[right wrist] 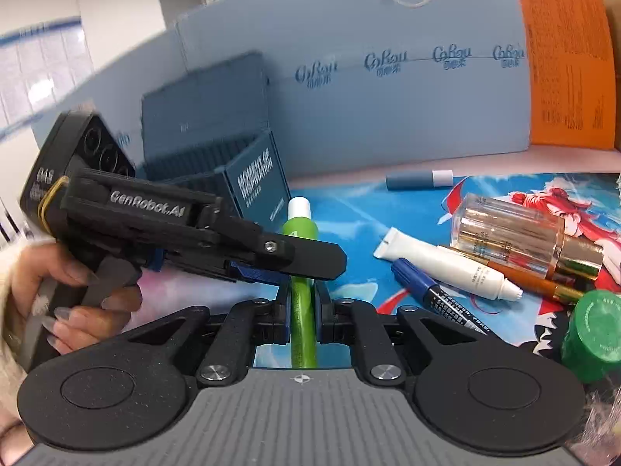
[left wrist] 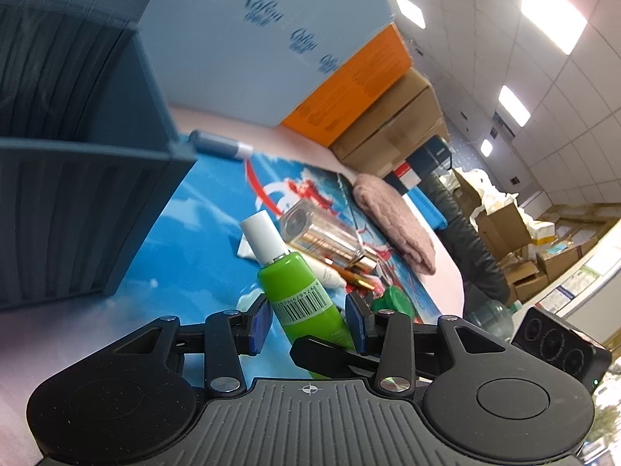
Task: Organize rigid objects
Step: 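Carry the green tube with the right gripper into the crate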
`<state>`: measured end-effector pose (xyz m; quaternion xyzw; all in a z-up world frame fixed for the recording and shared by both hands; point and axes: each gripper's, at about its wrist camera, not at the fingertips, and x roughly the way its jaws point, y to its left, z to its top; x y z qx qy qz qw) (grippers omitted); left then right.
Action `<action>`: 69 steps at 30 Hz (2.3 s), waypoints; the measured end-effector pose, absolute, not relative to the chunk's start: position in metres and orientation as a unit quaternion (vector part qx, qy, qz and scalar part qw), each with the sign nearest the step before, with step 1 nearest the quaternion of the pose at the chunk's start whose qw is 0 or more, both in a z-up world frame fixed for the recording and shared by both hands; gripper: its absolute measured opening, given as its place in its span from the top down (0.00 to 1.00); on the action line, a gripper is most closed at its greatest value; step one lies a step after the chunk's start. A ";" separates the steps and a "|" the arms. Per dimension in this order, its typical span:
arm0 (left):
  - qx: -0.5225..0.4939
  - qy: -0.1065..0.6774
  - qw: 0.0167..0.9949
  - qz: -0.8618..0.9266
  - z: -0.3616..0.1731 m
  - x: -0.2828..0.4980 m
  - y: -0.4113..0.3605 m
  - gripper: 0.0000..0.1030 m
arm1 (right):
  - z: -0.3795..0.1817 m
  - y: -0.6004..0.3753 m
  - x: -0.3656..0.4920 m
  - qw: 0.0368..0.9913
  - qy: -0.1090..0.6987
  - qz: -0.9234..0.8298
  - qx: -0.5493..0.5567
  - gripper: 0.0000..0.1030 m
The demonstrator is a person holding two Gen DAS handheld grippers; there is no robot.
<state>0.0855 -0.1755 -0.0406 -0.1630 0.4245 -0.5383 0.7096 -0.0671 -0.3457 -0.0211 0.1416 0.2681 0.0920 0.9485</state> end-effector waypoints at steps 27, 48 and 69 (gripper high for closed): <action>-0.329 0.210 0.833 -0.391 0.049 0.124 -0.002 0.66 | 0.067 -0.183 0.045 0.927 0.160 0.200 -0.276 0.90; -0.328 0.297 0.845 -0.301 0.013 0.150 0.015 0.62 | 0.043 -0.158 0.113 0.819 0.283 0.281 -0.412 0.90; -0.283 0.298 0.858 -0.308 0.027 0.146 0.015 0.27 | 0.059 -0.155 0.189 0.740 0.466 0.327 -0.360 0.90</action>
